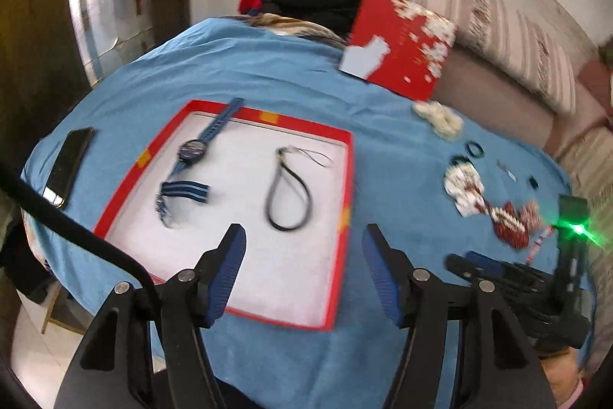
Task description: Organize jewelry
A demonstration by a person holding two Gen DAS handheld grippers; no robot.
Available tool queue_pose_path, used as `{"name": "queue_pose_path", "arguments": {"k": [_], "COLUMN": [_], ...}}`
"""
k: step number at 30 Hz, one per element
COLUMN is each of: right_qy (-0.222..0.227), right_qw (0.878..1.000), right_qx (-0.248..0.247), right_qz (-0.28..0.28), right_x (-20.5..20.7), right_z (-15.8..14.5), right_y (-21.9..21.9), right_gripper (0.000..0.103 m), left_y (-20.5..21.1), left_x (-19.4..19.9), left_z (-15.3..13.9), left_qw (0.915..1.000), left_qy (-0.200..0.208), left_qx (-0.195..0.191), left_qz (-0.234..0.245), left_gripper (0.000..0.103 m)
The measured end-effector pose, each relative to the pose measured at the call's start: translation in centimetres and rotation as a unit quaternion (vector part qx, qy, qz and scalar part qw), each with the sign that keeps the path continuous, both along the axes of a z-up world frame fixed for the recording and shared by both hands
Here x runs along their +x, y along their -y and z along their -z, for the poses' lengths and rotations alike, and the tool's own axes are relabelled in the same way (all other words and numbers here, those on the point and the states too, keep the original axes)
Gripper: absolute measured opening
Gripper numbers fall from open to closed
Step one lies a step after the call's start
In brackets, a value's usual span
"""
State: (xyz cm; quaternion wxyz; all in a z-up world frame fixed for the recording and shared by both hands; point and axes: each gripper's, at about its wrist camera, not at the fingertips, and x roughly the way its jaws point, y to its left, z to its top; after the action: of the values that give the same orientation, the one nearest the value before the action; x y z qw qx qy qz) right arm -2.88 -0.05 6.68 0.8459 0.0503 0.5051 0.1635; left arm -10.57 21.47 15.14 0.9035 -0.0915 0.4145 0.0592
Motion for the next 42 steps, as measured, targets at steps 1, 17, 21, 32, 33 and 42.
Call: {"name": "queue_pose_path", "arguments": {"k": [1, 17, 21, 32, 33, 42], "right_qy": [0.000, 0.007, 0.009, 0.010, 0.012, 0.012], "right_qw": [1.000, 0.987, 0.985, 0.984, 0.984, 0.984], "right_qx": [-0.003, -0.011, -0.004, -0.003, -0.003, -0.002], "right_qz": [0.013, 0.158, 0.170, 0.178, 0.179, 0.177], "right_x": [-0.8, -8.2, -8.7, -8.7, -8.6, -6.8], "right_z": [0.1, 1.4, 1.6, 1.9, 1.9, 2.1], "right_y": [1.7, 17.6, 19.0, 20.2, 20.4, 21.0], "right_gripper": [0.040, 0.049, 0.052, 0.055, 0.056, 0.057], "left_y": [0.8, 11.9, 13.1, 12.9, 12.8, 13.3], "left_x": [-0.1, -1.5, -1.6, -0.2, 0.1, 6.1], "left_z": [0.0, 0.5, 0.8, 2.2, 2.4, 4.7], "left_qw": [1.0000, 0.9929, 0.9913, 0.9915, 0.9916, 0.9905], "left_qy": [-0.001, -0.032, -0.040, -0.065, -0.066, -0.079], "left_qx": [0.006, 0.069, 0.077, 0.060, 0.057, 0.005], "left_qz": [0.005, 0.092, 0.099, 0.096, 0.096, 0.112], "left_gripper": [0.062, 0.063, 0.063, 0.065, 0.065, 0.066]}}
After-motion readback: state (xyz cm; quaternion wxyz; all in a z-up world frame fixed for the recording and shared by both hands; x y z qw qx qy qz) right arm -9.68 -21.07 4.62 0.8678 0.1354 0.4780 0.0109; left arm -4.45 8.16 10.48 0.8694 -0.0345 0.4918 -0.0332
